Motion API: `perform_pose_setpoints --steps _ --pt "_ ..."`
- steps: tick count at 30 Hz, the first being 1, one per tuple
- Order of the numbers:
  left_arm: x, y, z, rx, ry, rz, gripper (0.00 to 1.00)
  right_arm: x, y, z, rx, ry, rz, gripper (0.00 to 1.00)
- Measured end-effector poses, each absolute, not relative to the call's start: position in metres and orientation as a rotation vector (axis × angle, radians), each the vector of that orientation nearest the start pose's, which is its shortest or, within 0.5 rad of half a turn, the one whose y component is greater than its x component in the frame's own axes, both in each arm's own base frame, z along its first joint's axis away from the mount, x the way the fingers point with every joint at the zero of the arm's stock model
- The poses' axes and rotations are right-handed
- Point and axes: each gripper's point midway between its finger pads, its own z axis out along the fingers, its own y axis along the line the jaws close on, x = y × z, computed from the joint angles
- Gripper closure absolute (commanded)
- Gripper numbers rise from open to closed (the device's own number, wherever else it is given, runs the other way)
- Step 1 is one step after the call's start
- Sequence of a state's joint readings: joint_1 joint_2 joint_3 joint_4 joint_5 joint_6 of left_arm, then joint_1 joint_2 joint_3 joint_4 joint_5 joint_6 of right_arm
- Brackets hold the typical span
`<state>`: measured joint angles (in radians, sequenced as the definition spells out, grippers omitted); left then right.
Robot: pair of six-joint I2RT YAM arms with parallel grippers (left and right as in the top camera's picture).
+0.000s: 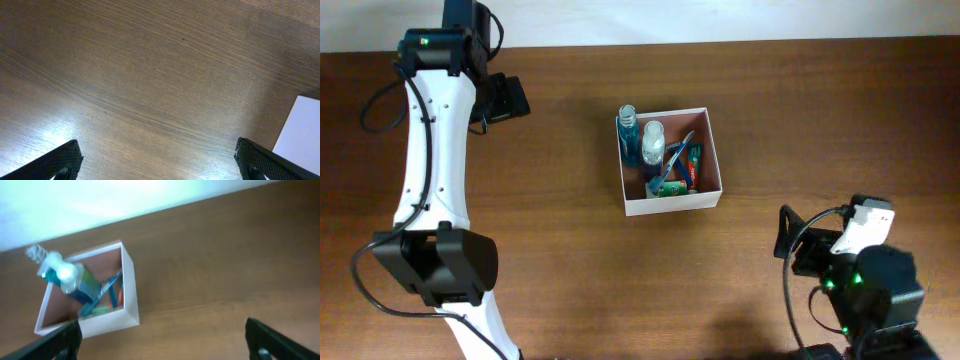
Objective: Pack container
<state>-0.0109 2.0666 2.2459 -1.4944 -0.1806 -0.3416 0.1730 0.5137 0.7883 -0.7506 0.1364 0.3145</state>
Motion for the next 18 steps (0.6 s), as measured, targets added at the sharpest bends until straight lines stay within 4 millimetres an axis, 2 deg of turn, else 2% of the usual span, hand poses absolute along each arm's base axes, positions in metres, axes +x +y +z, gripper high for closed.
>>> perform_pose_setpoints --steps 5,12,18 --pt "0.438 0.026 0.213 -0.502 2.809 0.189 0.01 0.249 0.013 0.251 0.165 1.764 0.167 0.01" --pt "0.438 0.026 0.213 -0.502 2.809 0.190 0.01 0.253 0.008 0.227 0.152 1.590 0.162 0.01" --pt "0.438 0.026 0.213 -0.502 2.809 0.190 0.01 0.251 0.009 0.220 0.141 1.488 0.176 0.01"
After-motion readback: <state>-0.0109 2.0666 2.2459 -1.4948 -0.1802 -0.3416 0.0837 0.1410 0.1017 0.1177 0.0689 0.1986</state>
